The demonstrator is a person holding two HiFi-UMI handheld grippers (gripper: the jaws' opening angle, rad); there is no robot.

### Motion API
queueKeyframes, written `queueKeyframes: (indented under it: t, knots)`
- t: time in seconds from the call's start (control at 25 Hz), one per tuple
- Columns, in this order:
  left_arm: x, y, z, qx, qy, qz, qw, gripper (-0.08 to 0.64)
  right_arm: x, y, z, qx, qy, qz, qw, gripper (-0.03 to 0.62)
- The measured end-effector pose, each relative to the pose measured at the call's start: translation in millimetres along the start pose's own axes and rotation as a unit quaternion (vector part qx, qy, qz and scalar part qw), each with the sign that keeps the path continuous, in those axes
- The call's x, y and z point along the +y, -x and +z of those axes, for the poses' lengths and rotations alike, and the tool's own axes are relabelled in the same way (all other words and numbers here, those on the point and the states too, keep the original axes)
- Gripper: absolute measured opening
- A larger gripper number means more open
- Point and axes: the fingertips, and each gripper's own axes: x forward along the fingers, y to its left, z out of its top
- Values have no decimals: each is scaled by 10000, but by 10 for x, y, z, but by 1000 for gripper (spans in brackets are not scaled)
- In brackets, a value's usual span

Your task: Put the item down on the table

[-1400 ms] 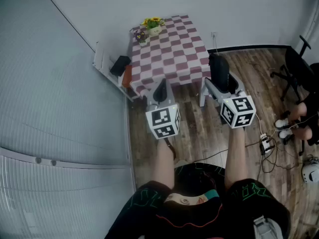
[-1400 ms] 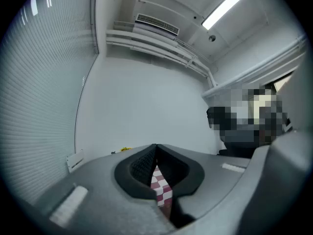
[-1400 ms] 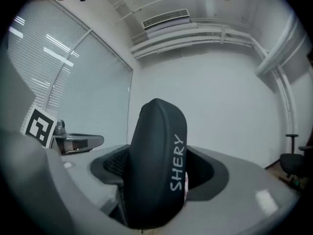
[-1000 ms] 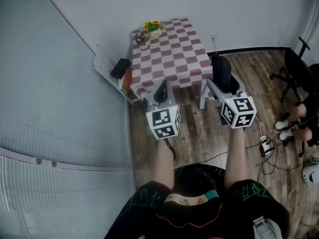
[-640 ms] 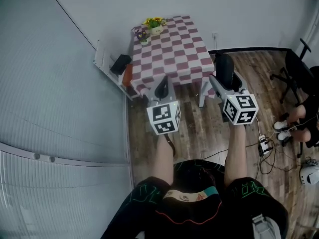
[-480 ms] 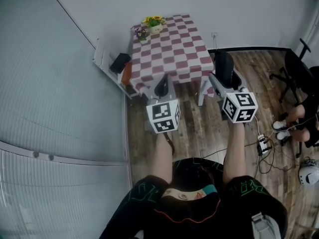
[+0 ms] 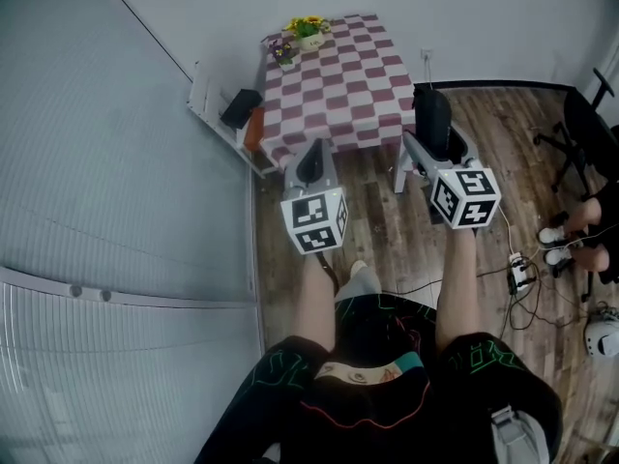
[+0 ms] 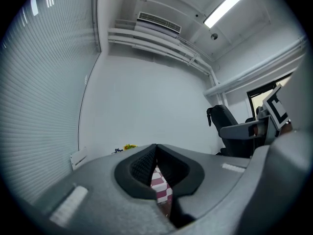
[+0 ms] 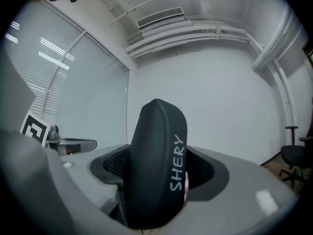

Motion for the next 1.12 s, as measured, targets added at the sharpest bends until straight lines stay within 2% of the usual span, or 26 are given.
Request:
queueKeyframes:
  t: [0.16,0.48,0.72,1.12]
  knots:
    - [20,-95,-82,43,84,-31,10000,9,-20,-68,-72,79,26,-7,10000,348]
    - [-159,-521,-236,142,153,-370,9991,9,-354,-254,-122,151,-59,-294,9994,348]
    - [94,-772,-562,516,305,-227,9979,9,-326,-616,-441,476,-175,-182,9985,348]
    - [290,-1455,-1008,1105,357,-281,9928,9,-536,-1350,-844,915,-533,-143,9943,348]
